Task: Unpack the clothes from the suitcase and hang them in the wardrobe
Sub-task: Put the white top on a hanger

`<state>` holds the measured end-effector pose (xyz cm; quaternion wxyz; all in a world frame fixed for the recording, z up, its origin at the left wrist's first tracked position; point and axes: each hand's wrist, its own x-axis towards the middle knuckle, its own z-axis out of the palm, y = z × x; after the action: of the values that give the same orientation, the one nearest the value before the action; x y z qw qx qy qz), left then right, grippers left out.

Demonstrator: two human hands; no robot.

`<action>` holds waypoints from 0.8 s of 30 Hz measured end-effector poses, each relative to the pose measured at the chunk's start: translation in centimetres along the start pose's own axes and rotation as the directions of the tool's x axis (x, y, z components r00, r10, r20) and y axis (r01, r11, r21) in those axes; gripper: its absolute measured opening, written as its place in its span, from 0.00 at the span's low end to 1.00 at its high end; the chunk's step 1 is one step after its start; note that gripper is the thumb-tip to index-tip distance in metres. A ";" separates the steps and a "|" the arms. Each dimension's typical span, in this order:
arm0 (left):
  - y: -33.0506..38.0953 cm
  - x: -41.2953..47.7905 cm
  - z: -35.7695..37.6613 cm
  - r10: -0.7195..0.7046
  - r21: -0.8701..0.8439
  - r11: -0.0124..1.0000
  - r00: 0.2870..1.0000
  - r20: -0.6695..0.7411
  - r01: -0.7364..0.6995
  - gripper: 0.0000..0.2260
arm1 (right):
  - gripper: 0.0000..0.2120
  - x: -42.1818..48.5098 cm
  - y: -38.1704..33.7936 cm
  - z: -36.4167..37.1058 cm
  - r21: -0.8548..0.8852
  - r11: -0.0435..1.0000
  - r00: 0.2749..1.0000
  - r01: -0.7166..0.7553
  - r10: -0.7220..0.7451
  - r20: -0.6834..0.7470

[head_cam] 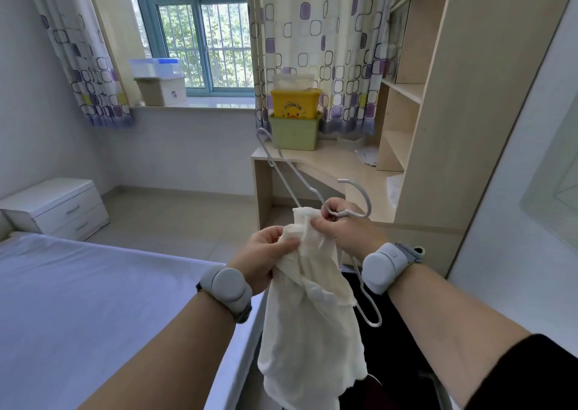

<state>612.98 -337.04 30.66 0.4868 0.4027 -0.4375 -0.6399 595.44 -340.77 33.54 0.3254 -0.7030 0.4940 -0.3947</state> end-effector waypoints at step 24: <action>1.3 -0.7 0.8 0.082 -0.024 0.996 0.996 -0.030 -0.082 0.08 | 0.07 -1.6 -1.5 0.5 0.009 1.000 0.985 0.025 -0.026 0.173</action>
<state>612.67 -336.42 32.18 0.5238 0.3874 -0.4386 -0.6190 596.21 -338.76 34.17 0.3646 -0.7399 0.4534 -0.3379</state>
